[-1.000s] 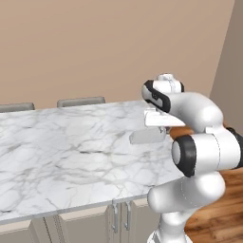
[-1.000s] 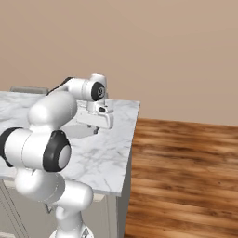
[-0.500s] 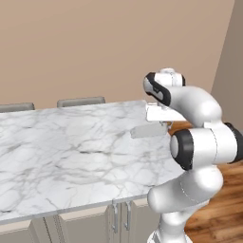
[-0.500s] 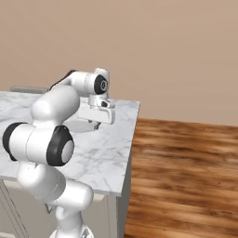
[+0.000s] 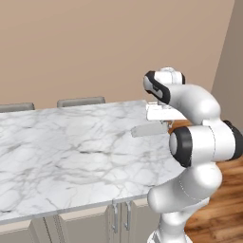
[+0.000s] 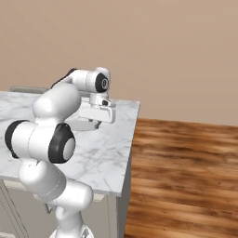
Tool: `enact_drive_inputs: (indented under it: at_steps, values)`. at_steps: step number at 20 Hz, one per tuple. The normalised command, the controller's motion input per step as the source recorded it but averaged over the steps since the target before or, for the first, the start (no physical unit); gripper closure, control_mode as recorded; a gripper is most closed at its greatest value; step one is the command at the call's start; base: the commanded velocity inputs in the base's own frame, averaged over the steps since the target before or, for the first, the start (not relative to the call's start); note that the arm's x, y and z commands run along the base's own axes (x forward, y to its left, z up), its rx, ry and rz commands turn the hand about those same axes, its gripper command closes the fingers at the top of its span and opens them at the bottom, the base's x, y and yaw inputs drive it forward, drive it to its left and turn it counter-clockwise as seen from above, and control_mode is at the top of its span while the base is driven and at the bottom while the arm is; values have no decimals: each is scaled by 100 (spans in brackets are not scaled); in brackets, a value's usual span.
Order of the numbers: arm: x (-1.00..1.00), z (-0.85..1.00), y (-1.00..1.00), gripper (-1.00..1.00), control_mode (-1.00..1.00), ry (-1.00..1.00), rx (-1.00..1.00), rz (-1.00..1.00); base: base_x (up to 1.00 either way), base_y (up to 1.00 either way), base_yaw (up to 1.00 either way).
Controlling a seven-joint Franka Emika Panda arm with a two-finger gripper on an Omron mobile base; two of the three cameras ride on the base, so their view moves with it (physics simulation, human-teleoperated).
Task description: Pick the bowl and tupperware and place them in the sink. Then turn on the water.
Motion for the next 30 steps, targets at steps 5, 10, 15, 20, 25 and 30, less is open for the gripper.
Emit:
enact_drive_inputs:
  at_steps: [5, 10, 15, 20, 25, 30]
  values:
    - [-6, 1, 0, 100, -100, -2, 0, 0, 0, 0, 0]
    - [-12, 9, 0, 100, -100, -14, 0, 0, 0, 0, 0]
    - [-24, 29, -9, 100, -100, -18, 0, 0, 0, 0, 0]
    - [-25, 27, -8, 100, -100, -17, 0, 0, 0, 0, 0]
    - [-40, 13, 0, 100, -100, -18, 0, 0, 0, 0, 0]
    - [-32, 10, 0, 100, -100, -12, 0, 0, 0, 0, 0]
